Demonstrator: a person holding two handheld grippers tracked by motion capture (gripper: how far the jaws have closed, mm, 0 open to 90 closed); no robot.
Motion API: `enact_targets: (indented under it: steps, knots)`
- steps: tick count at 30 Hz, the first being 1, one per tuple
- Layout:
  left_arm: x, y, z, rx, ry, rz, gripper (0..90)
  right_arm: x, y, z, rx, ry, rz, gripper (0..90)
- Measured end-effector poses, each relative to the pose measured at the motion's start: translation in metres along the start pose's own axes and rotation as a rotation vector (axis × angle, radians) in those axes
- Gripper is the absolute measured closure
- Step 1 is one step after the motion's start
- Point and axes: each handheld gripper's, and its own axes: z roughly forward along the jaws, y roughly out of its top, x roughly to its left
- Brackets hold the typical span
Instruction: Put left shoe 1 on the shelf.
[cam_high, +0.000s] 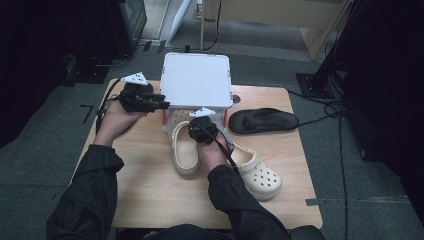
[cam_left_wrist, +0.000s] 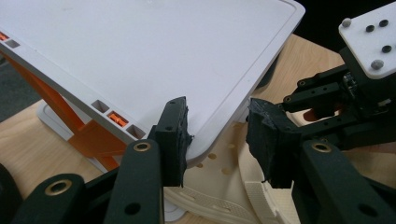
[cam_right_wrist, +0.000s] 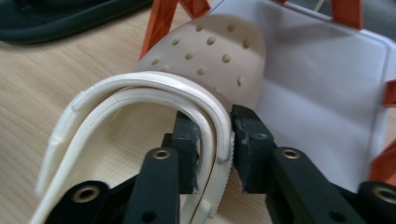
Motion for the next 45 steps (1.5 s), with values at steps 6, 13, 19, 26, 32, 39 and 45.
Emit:
enact_targets:
  steps: [6,13,19,26,32,39,45]
  knots:
    - [-0.002,-0.001,0.001,-0.005,0.015,0.004,59.6,0.003,-0.001,-0.011,-0.013,0.037,-0.024,52.3]
    - [-0.001,-0.002,0.000,-0.014,0.012,-0.013,60.0,0.006,-0.021,-0.042,-0.045,0.107,-0.030,51.4]
    - [0.001,-0.003,0.000,-0.027,0.005,-0.028,60.7,0.012,-0.049,-0.064,-0.098,0.265,-0.012,57.6]
    - [0.001,-0.004,0.000,-0.031,0.003,-0.032,61.6,0.030,-0.089,-0.083,-0.060,0.320,-0.122,75.8]
    - [0.000,-0.004,0.000,-0.031,0.009,-0.029,61.7,0.036,-0.112,-0.068,0.025,0.358,-0.137,77.8]
    - [-0.001,-0.004,0.001,-0.035,0.013,-0.029,61.8,0.040,-0.108,-0.053,0.032,0.345,-0.140,79.9]
    - [0.000,-0.004,0.001,-0.037,0.007,-0.039,61.7,0.045,-0.099,-0.045,0.023,0.361,-0.122,79.7]
